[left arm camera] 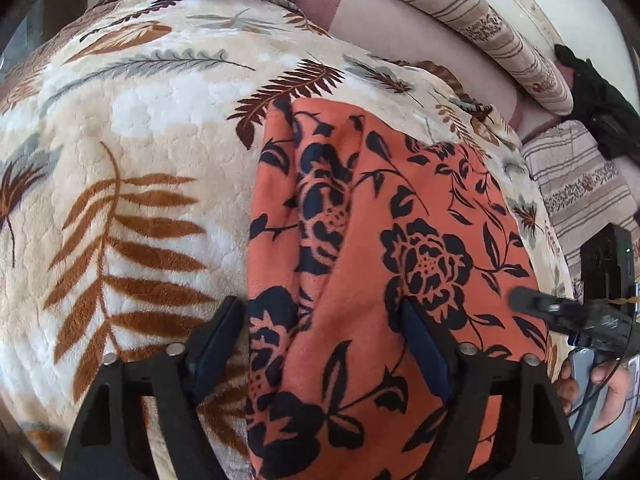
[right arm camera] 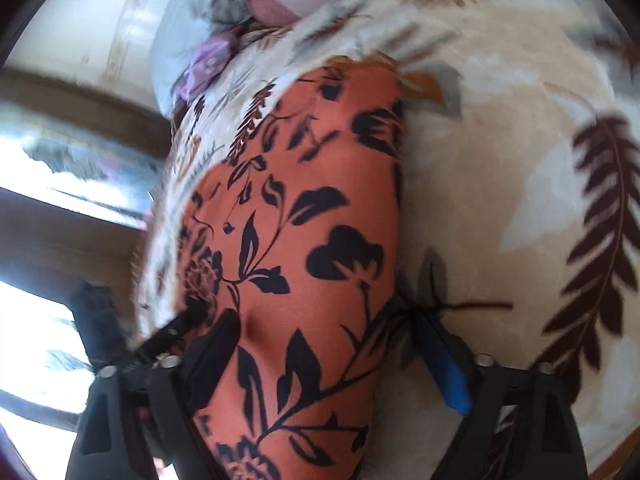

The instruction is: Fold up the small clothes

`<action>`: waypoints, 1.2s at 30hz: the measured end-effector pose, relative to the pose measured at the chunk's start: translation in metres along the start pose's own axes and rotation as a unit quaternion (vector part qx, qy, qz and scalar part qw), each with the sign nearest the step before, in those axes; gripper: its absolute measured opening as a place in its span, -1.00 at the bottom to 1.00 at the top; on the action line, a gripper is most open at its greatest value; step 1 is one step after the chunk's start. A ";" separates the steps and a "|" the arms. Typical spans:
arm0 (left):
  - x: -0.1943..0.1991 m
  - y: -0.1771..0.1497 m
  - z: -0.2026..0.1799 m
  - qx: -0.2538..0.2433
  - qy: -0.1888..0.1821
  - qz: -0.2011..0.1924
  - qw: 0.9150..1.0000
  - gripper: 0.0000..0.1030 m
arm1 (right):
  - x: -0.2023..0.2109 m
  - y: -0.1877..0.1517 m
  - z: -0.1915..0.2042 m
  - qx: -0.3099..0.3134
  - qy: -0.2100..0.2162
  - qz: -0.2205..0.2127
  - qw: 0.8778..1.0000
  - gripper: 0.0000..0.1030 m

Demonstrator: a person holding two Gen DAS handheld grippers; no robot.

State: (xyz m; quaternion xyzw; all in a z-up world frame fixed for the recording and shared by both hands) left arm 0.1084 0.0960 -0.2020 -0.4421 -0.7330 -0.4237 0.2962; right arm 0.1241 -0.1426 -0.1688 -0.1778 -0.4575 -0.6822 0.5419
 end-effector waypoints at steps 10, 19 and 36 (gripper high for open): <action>0.053 -0.013 -0.022 -0.032 0.016 -0.061 0.997 0.31 | 0.012 0.001 0.003 -0.043 0.051 -0.015 0.998 0.48; 0.023 -0.040 0.005 -0.020 0.051 -0.012 0.998 0.33 | -0.016 0.070 -0.043 -0.089 0.002 -0.028 0.996 -0.44; 0.040 -0.071 0.015 0.004 0.038 -0.016 0.999 0.01 | 0.009 -0.034 0.017 0.029 -0.003 -0.002 1.000 -0.15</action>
Point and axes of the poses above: each gripper's, at about its wrist camera, not at the fingertips, and x roughly against the way its jaws point, z to its left, y to its top, the point moved 9 cm from there along -x, roughly the way its jaws point, and after that the axes turned 12 degrees about x, right-handed, at the moved point
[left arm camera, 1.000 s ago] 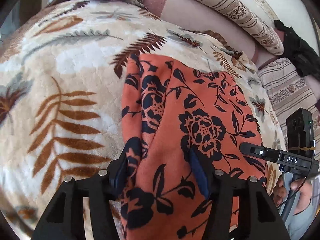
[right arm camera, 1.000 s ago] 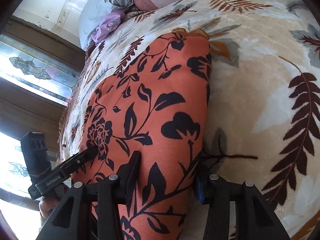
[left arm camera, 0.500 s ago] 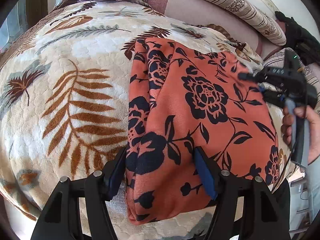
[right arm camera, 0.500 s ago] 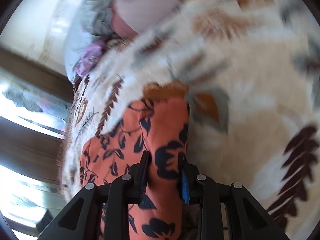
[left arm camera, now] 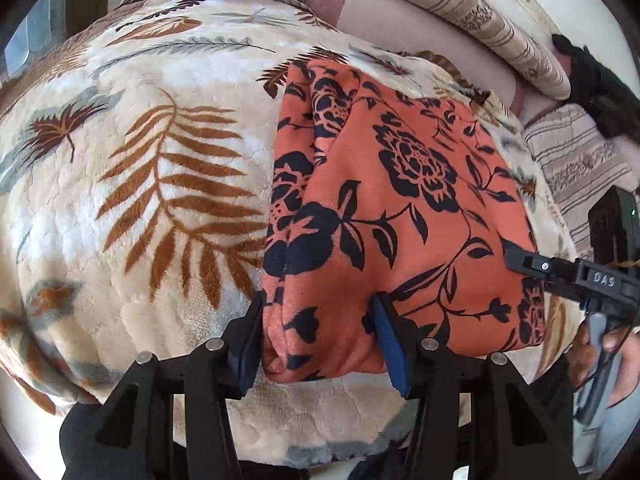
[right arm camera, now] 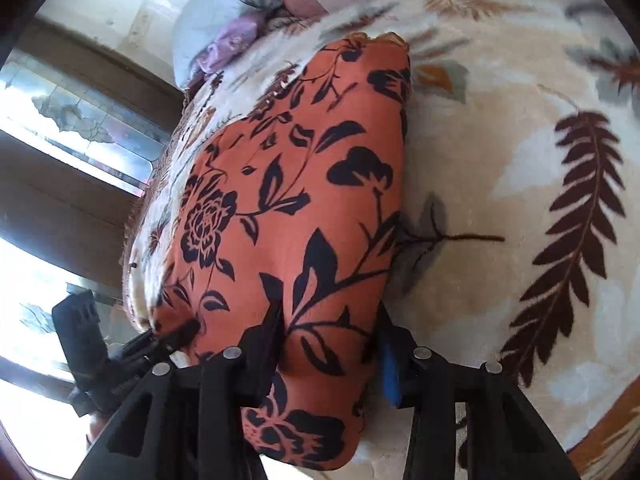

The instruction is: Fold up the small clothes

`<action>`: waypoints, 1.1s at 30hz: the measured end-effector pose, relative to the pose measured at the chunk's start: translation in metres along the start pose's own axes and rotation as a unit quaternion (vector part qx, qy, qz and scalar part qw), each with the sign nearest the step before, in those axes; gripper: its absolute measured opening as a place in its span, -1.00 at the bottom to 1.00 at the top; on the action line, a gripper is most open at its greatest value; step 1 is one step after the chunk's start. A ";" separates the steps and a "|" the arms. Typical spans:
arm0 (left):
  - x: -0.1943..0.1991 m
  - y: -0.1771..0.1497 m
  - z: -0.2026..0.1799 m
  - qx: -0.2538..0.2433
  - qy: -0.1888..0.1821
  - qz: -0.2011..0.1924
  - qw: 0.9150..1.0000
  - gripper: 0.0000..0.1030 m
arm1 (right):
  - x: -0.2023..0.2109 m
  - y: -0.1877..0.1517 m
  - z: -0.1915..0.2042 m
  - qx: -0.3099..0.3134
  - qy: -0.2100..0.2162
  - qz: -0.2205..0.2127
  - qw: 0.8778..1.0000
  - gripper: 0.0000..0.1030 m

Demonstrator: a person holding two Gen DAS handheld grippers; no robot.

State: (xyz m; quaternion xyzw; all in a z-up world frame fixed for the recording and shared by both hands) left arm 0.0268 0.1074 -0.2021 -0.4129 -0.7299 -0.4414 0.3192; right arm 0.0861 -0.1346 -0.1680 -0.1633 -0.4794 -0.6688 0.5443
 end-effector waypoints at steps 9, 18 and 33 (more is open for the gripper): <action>0.043 0.033 -0.012 0.016 -0.065 -0.046 0.997 0.58 | 0.027 -0.008 -0.007 -0.083 0.056 -0.037 0.994 0.72; -0.037 0.075 -0.013 0.075 -0.097 0.070 0.990 0.57 | 0.020 0.036 -0.018 -0.099 0.067 -0.054 0.991 0.72; -0.052 0.066 -0.021 0.058 -0.141 0.082 0.985 0.13 | -0.033 0.039 -0.011 -0.063 0.065 0.014 0.996 0.25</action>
Point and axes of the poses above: each gripper's, at about its wrist camera, not at the fingertips, and x roughly against the way its jaws point, z to its left, y to its top, the point moved 9 cm from there along -x, roughly the way its jaws point, and after that the axes turned 12 degrees about x, right-handed, at the moved point
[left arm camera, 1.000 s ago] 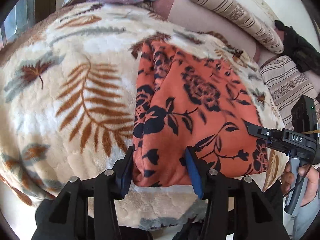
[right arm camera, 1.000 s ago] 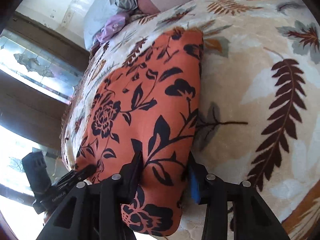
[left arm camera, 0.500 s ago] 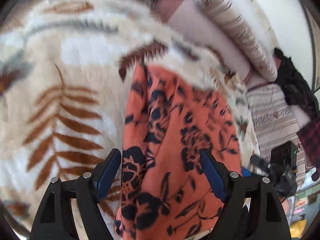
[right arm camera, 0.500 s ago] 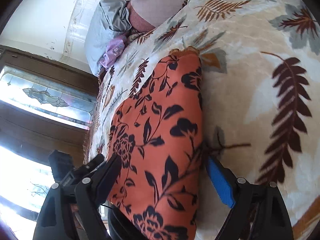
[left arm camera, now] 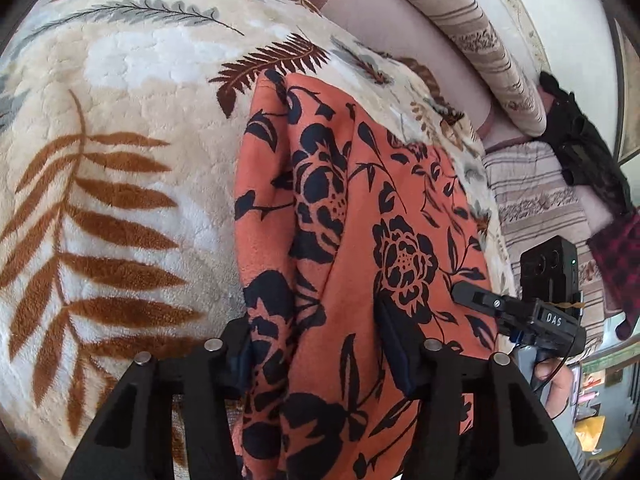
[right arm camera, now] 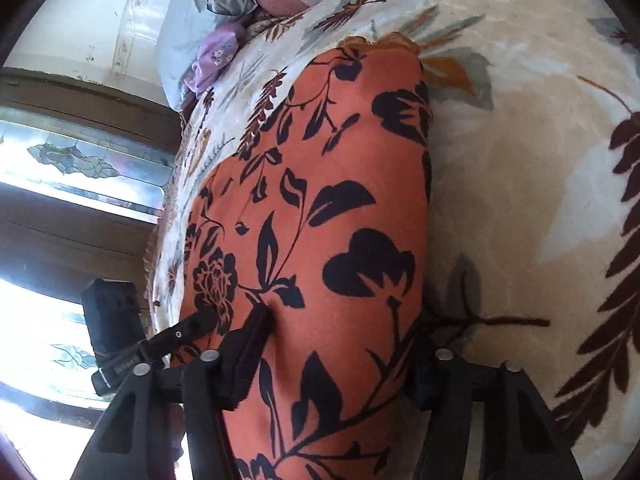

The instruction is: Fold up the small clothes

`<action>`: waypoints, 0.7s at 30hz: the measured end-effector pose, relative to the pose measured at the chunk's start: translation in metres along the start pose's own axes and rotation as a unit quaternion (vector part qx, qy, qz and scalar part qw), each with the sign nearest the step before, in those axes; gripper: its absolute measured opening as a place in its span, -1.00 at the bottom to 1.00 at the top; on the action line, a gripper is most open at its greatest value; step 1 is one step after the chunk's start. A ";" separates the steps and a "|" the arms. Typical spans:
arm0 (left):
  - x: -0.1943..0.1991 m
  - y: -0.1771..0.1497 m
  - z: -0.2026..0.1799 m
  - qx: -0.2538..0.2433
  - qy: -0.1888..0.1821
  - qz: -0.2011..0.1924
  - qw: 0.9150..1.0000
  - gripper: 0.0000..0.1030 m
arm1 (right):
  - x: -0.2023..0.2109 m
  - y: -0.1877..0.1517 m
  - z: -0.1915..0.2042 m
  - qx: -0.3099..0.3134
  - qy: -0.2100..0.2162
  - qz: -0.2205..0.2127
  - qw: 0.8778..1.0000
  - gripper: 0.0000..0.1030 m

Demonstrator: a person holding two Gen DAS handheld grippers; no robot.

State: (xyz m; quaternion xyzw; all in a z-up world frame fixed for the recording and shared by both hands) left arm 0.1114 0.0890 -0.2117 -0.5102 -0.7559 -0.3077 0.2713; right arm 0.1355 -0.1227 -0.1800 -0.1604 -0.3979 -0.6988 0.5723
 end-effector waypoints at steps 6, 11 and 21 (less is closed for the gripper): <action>-0.001 -0.002 -0.006 -0.019 0.025 0.001 1.000 -0.08 | 0.004 0.002 0.013 0.064 -0.050 0.013 0.997 -0.08; 0.016 -0.002 -0.030 -0.039 0.033 -0.026 0.998 -0.29 | 0.029 0.006 0.031 0.094 -0.058 -0.010 0.994 -0.22; 0.040 0.000 -0.126 -0.112 0.027 -0.090 0.989 -0.29 | 0.126 0.030 0.036 0.136 -0.081 -0.085 0.984 -0.23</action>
Point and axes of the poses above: each gripper's, at about its wrist camera, not at the fingertips, and x roughly against the way its jaws point, z to its left, y to its top, the point moved 9 cm from there along -x, roughly the way its jaws point, and after that the axes turned 12 degrees about x, right-handed, at the moved point
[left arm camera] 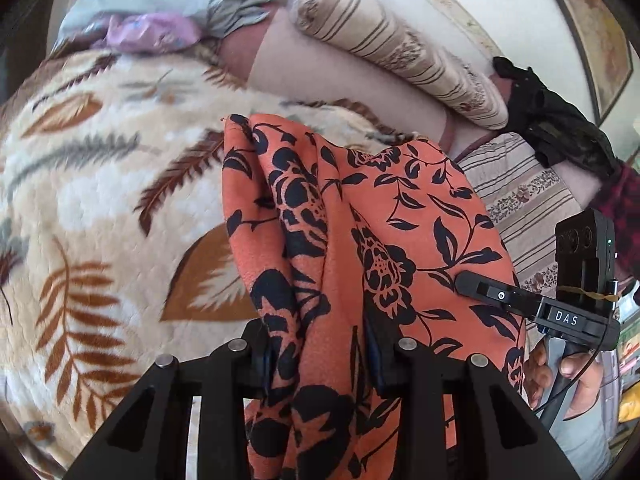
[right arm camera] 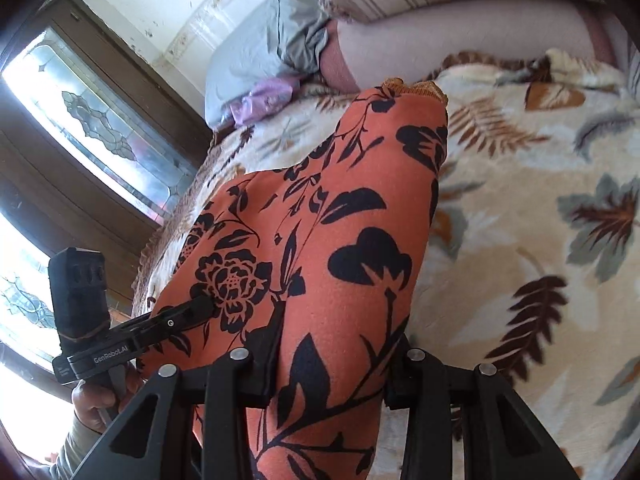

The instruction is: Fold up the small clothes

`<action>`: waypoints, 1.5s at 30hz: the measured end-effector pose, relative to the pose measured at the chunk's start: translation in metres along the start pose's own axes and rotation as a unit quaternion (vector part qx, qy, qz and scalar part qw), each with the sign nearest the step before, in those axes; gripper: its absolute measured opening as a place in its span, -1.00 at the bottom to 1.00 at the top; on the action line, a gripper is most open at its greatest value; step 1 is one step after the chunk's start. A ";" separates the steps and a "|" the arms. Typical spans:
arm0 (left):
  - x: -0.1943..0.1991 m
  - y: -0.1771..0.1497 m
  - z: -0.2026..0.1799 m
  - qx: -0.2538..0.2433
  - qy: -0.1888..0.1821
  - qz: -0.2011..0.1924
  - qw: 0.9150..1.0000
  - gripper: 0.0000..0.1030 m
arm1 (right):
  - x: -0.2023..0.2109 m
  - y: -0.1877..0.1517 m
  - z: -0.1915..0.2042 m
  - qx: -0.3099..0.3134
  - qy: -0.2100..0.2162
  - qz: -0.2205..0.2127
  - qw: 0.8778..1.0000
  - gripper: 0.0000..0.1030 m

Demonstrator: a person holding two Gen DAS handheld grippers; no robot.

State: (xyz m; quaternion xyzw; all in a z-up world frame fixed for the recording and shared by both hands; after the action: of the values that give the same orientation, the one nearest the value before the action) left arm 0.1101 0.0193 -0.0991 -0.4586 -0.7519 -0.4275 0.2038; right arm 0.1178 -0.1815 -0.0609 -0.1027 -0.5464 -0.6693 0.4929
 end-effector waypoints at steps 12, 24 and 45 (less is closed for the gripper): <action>-0.032 -0.004 -0.062 -0.046 0.003 0.007 0.999 -0.29 | 0.040 -0.003 -0.045 -0.022 -0.027 -0.022 0.999 -0.23; -0.070 0.034 -0.088 -0.062 0.006 -0.003 0.998 -0.29 | 0.053 0.043 -0.091 -0.022 -0.026 -0.035 0.999 -0.23; -0.158 0.030 -0.007 -0.014 0.073 0.067 0.995 0.33 | -0.026 -0.012 -0.208 -0.203 -0.024 0.025 0.979 0.33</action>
State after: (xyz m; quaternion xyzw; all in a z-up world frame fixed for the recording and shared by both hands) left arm 0.2142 -0.0613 -0.1920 -0.4783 -0.6963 -0.4561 0.2799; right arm 0.2049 -0.3410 -0.1655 -0.2300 -0.4078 -0.7514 0.4649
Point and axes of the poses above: each gripper's, at about its wrist camera, not at the fingertips, and x roughly against the way its jaws point, z to its left, y to its top, the point moved 9 cm from there along -x, roughly the way its jaws point, and after that the axes turned 12 degrees about x, right-handed, at the moved point
